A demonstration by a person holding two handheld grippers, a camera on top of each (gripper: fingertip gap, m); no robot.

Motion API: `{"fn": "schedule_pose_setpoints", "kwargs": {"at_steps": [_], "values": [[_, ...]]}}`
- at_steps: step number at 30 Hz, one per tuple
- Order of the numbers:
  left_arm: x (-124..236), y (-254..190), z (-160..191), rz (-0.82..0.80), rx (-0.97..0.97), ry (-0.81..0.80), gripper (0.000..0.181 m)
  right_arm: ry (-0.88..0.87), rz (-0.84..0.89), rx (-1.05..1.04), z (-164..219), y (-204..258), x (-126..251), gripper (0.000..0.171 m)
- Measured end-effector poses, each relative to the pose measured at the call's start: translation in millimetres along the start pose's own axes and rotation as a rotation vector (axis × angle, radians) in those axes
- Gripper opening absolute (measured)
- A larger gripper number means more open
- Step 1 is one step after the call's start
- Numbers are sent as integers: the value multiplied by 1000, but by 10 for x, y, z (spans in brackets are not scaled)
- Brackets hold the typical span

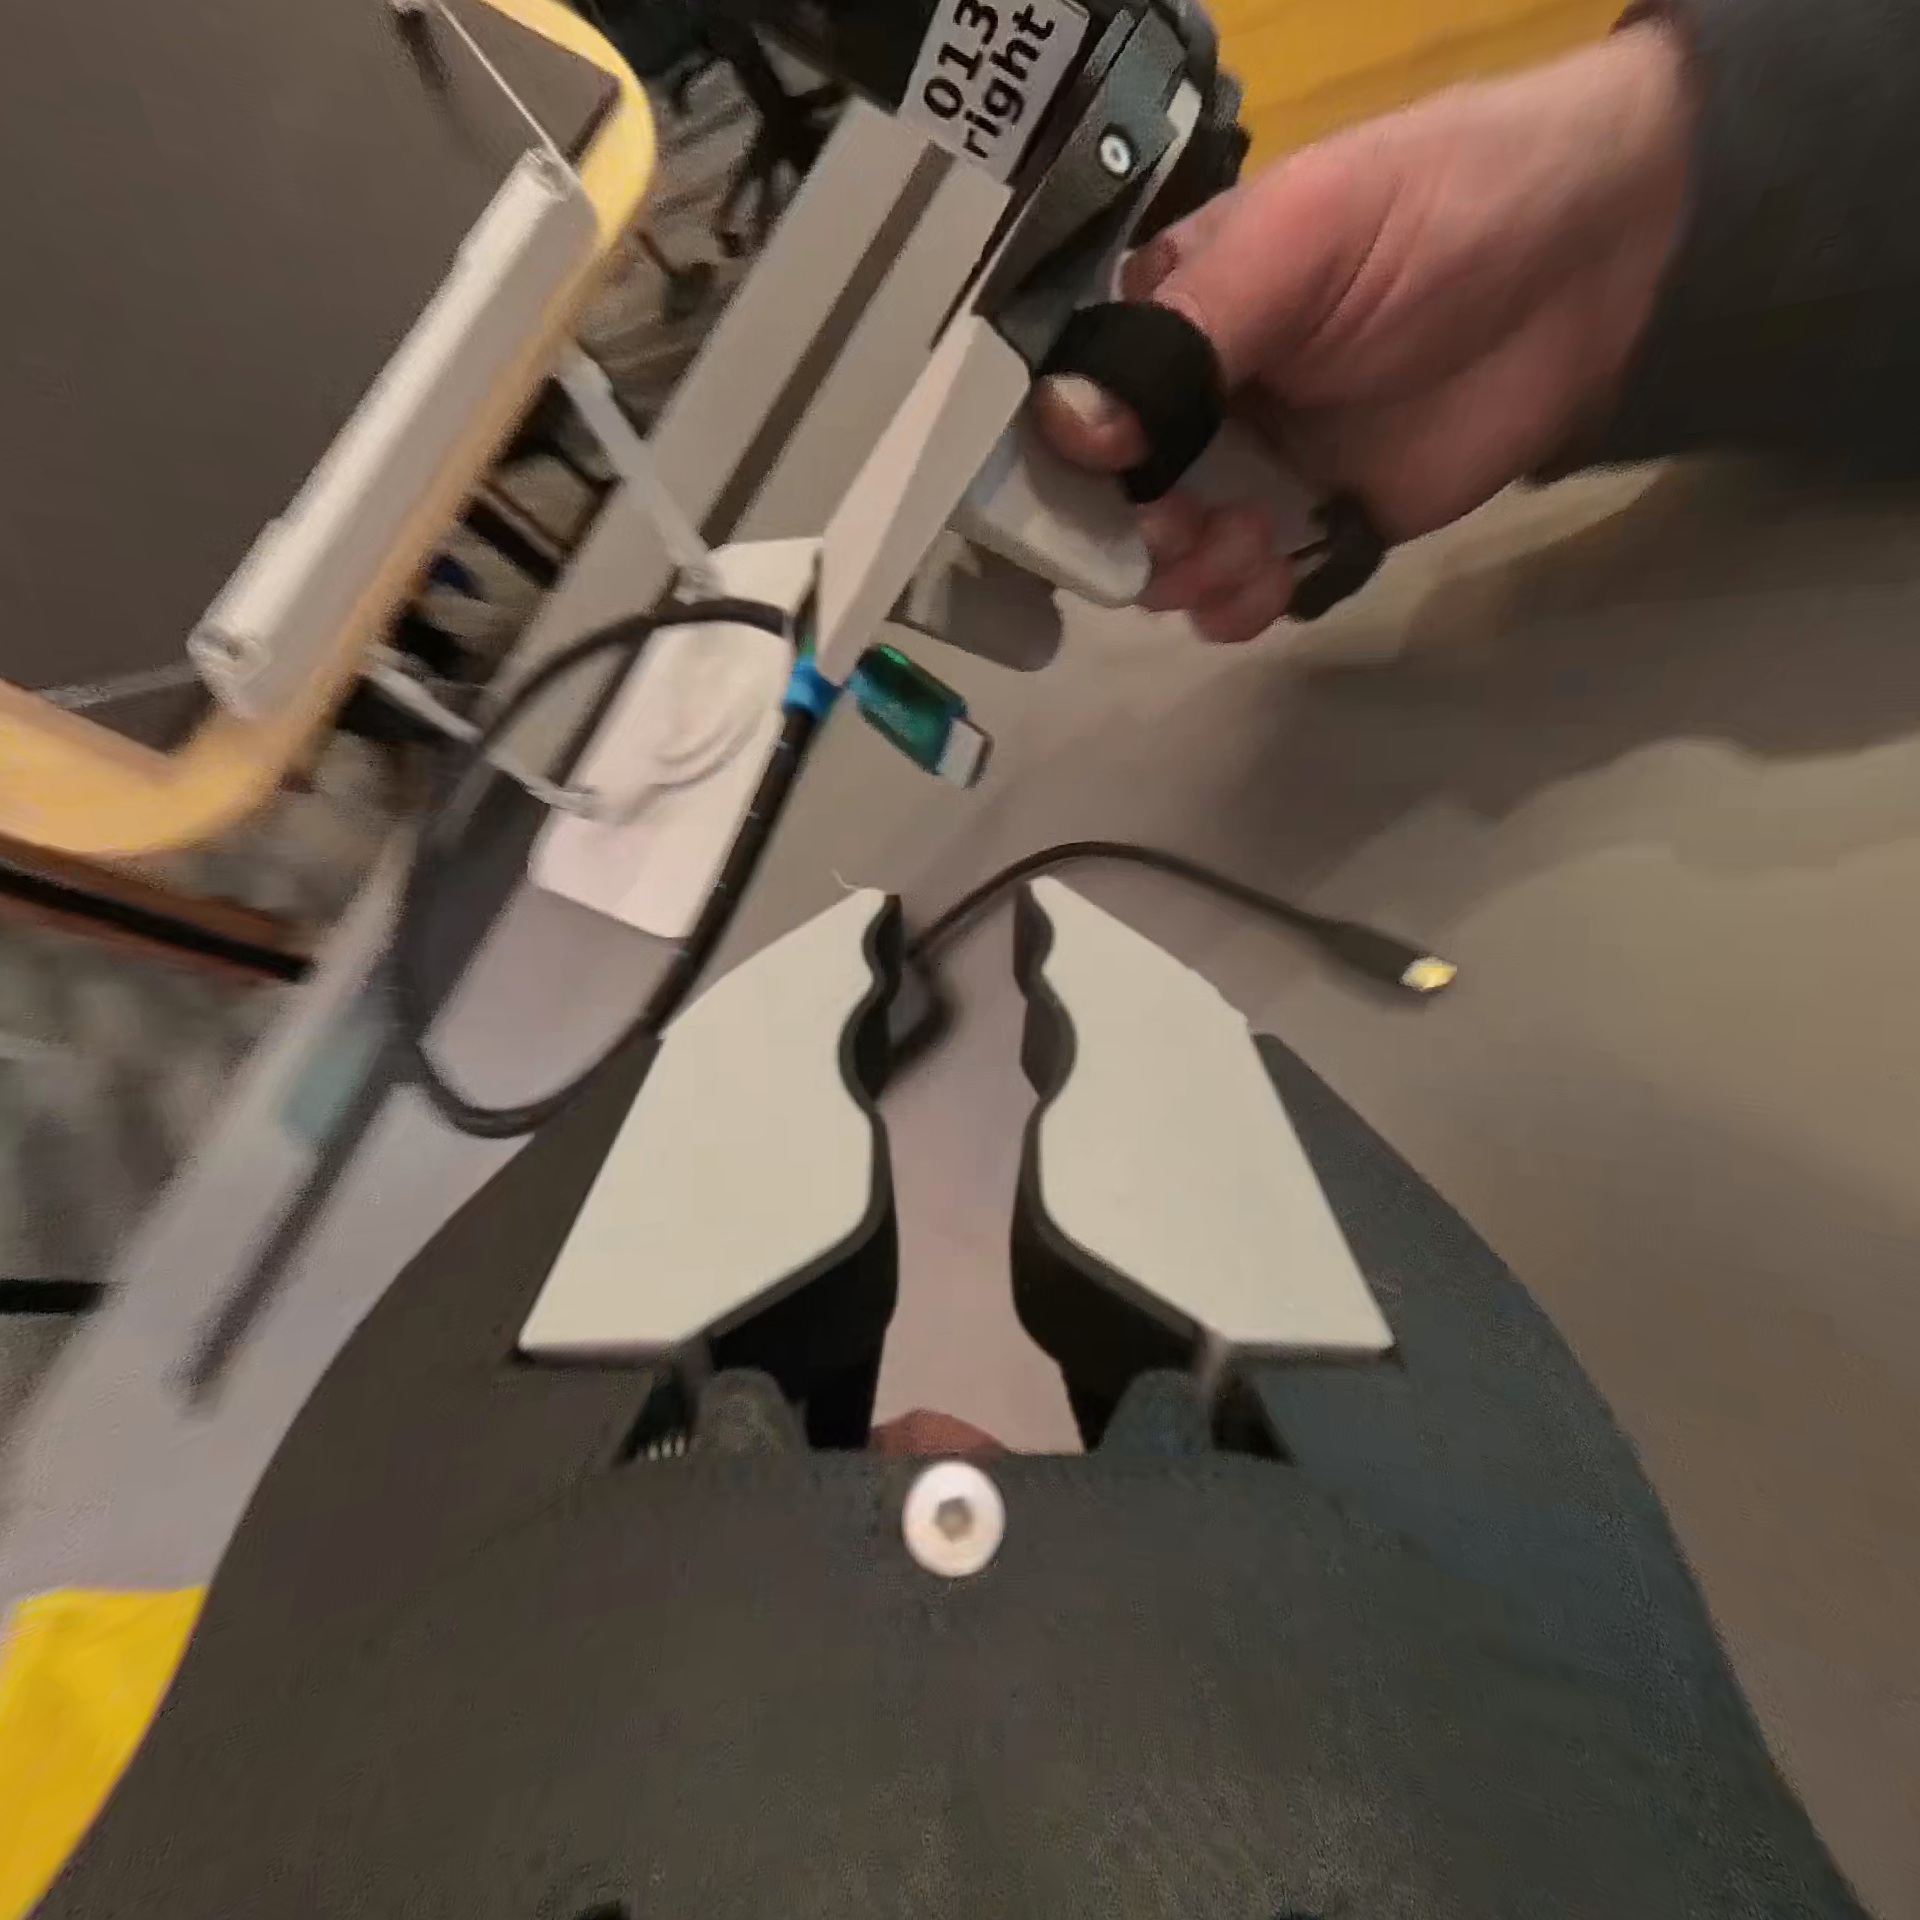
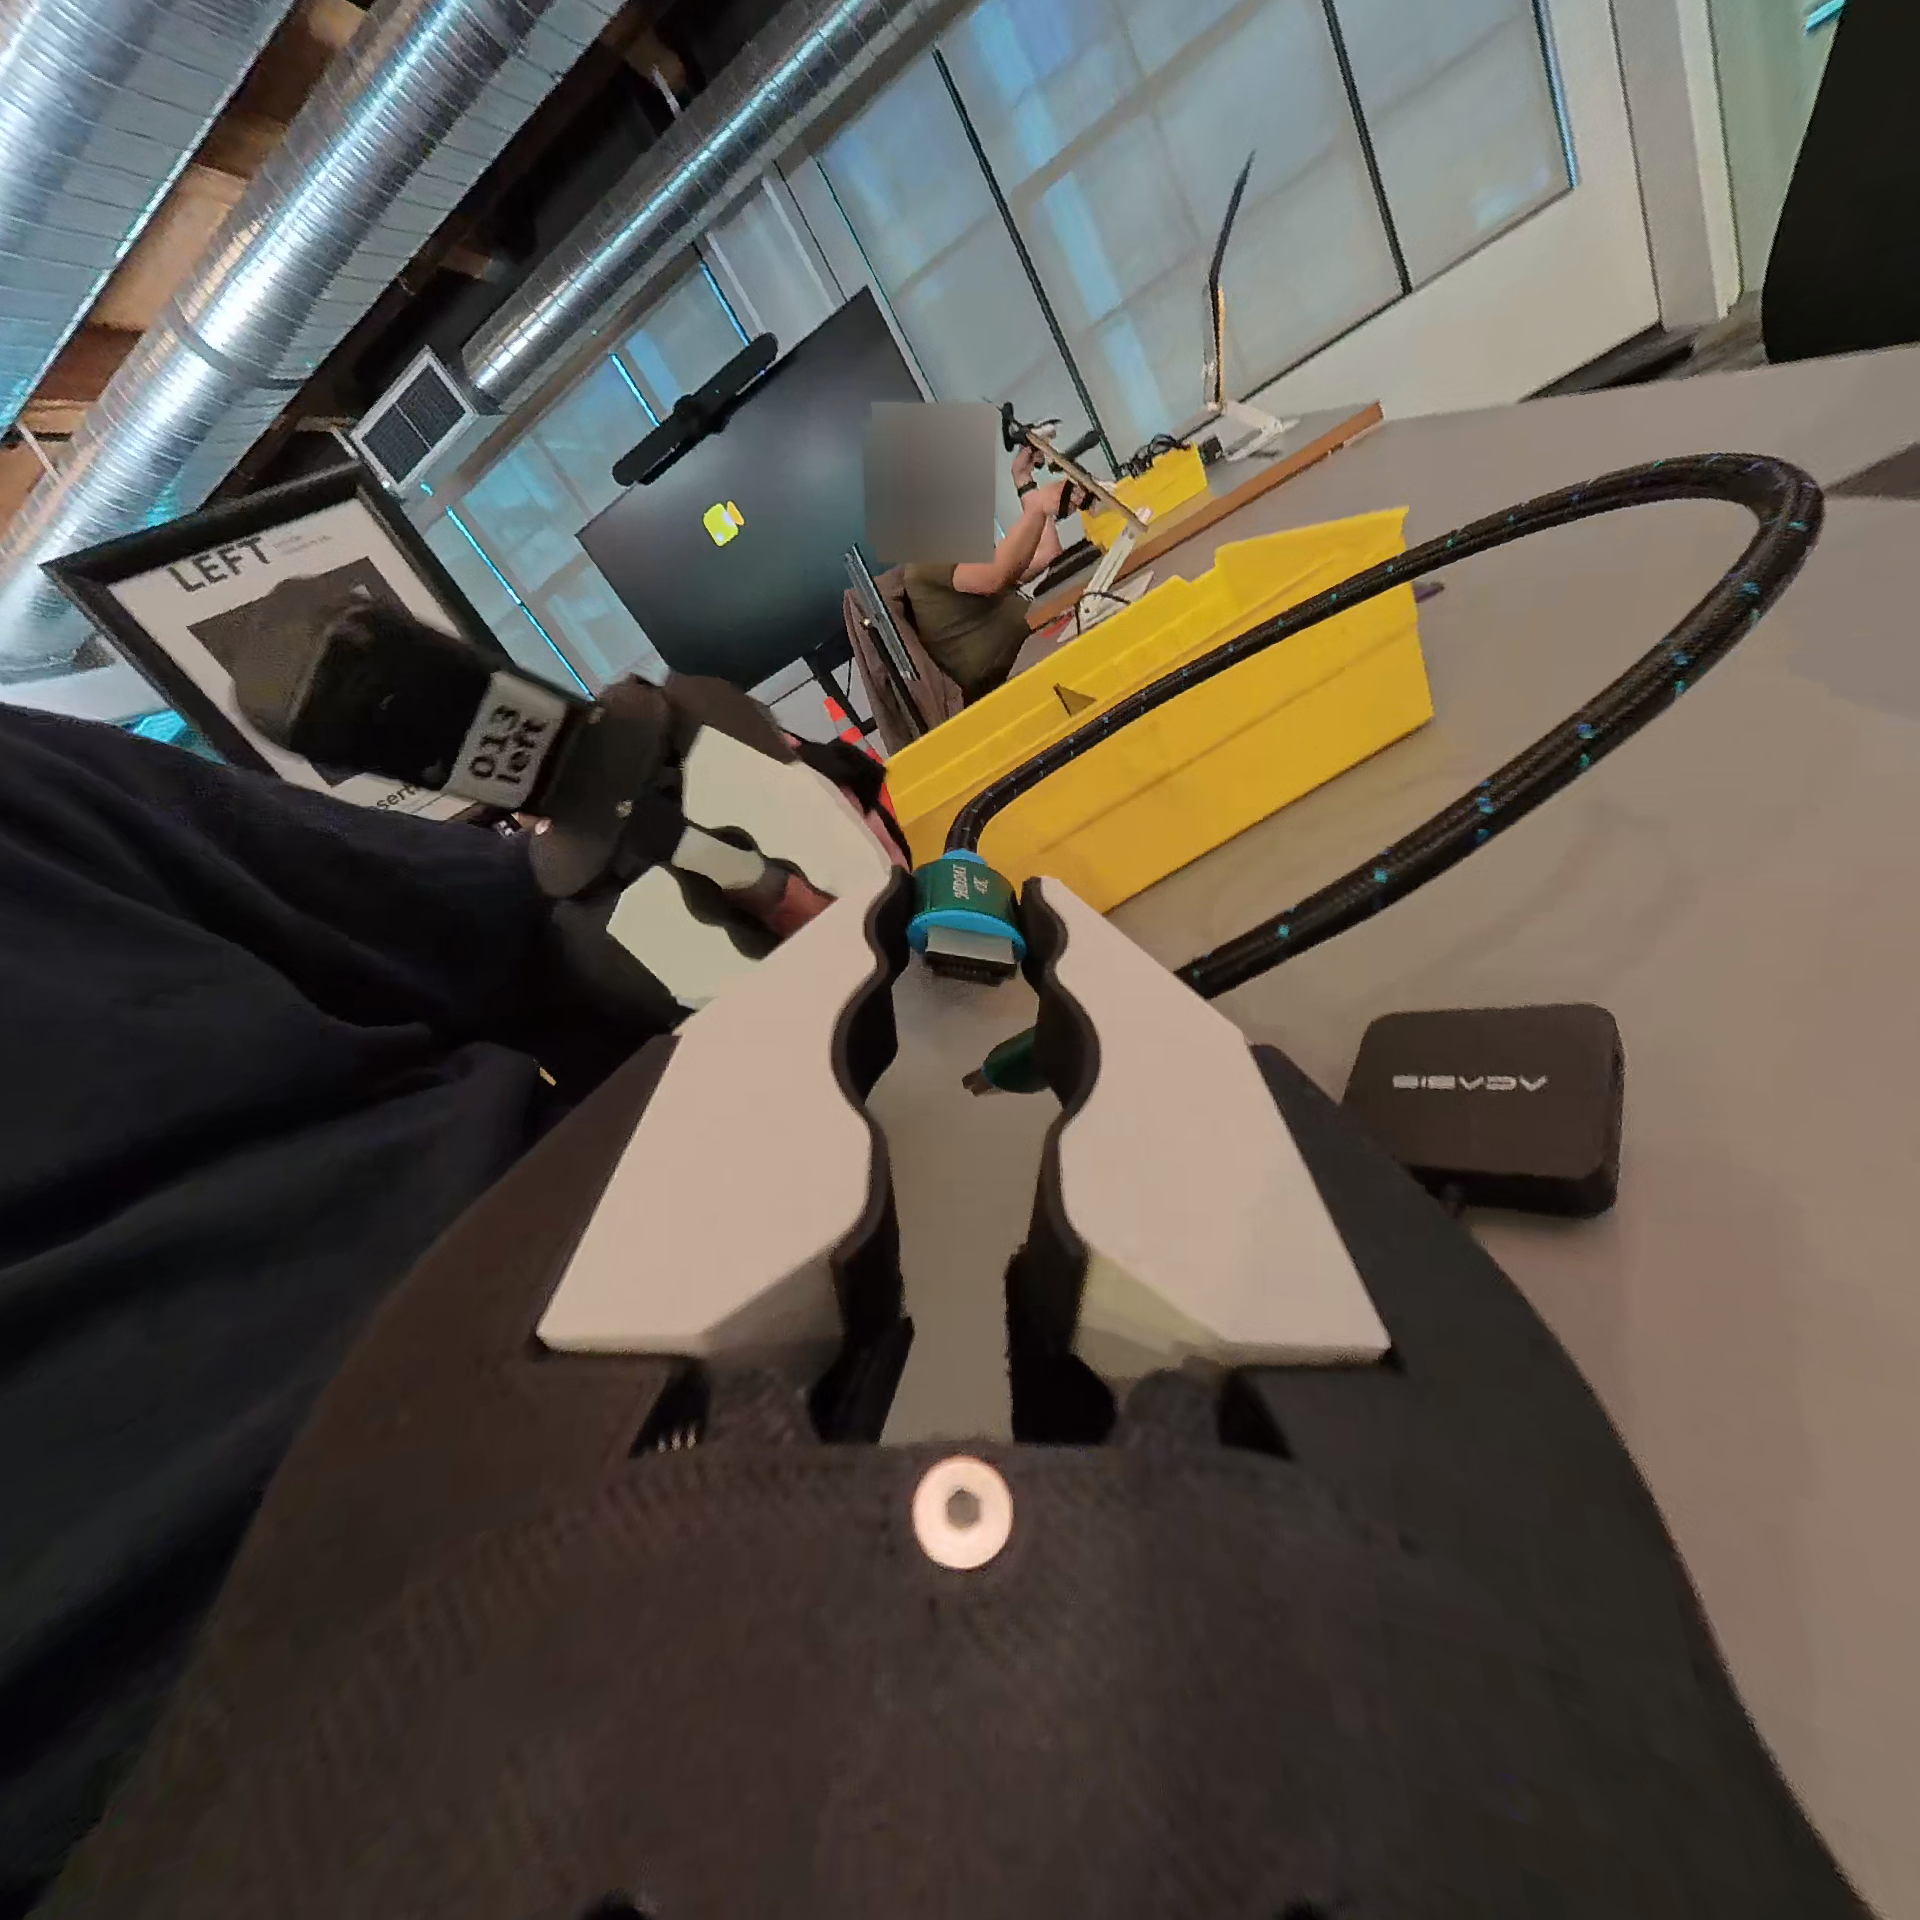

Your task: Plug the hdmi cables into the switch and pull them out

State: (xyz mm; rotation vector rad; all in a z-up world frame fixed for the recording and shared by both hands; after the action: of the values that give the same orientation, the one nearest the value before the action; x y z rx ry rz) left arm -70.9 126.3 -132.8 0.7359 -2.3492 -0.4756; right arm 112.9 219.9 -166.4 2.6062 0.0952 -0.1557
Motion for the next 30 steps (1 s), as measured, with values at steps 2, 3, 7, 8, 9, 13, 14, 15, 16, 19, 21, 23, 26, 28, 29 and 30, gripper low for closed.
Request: {"fn": "schedule_pose_setpoints", "kwargs": {"at_steps": [2, 3, 7, 8, 9, 13, 14, 15, 16, 19, 21, 23, 26, 28, 29, 30], "values": [[-26, 21, 31, 119, 185, -32, 32, -13, -15, 39, -26, 47, -9, 19], [-50, 30, 48, 167, 268, -50, 38, -12, -29, 54, -34, 71, -19, 19], [-126, 77, 106, 275, 487, -123, 63, -3, -81, 114, -45, 161, -73, 19], [-132, 85, 115, 301, 530, -151, 65, -2, -91, 126, -47, 181, -87, 19], [-134, 91, 120, 327, 572, -188, 67, 0, -106, 133, -47, 199, -100, 19], [-114, 118, 121, 375, 672, -327, 66, 27, -158, 148, -16, 248, -168, 19], [-103, 126, 117, 378, 683, -354, 64, 33, -165, 147, -5, 252, -186, 19], [-96, 132, 114, 381, 690, -372, 62, 30, -173, 146, 1, 255, -198, 19], [-85, 136, 113, 385, 697, -386, 59, 36, -179, 144, 8, 257, -208, 19], [-38, 161, 115, 366, 705, -432, 47, 47, -191, 152, 20, 271, -224, 19], [-19, 186, 115, 359, 712, -444, 41, 48, -198, 151, 24, 275, -232, 19], [-5, 195, 112, 359, 708, -458, 37, 52, -210, 156, 30, 286, -242, 19], [-2, 199, 111, 381, 731, -471, 38, 61, -214, 167, 36, 297, -250, 19], [-4, 204, 112, 399, 752, -475, 38, 64, -214, 179, 36, 305, -248, 19], [-5, 207, 113, 403, 761, -475, 37, 66, -214, 188, 35, 311, -248, 19], [-6, 211, 117, 406, 768, -474, 34, 70, -212, 200, 35, 321, -248, 19]]}}
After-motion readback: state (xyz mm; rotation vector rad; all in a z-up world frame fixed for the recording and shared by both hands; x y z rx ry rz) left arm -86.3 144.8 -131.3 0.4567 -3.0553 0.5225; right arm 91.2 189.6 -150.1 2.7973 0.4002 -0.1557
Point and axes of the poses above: each gripper's, where its closed fingertips meet, x back along the fingers, z out of its underside, y = z × x across the jaws, the point moved 10 cm from there along x, back along the fingers, and after that the axes turned 2 degrees about -z, right-handed, at the moved point
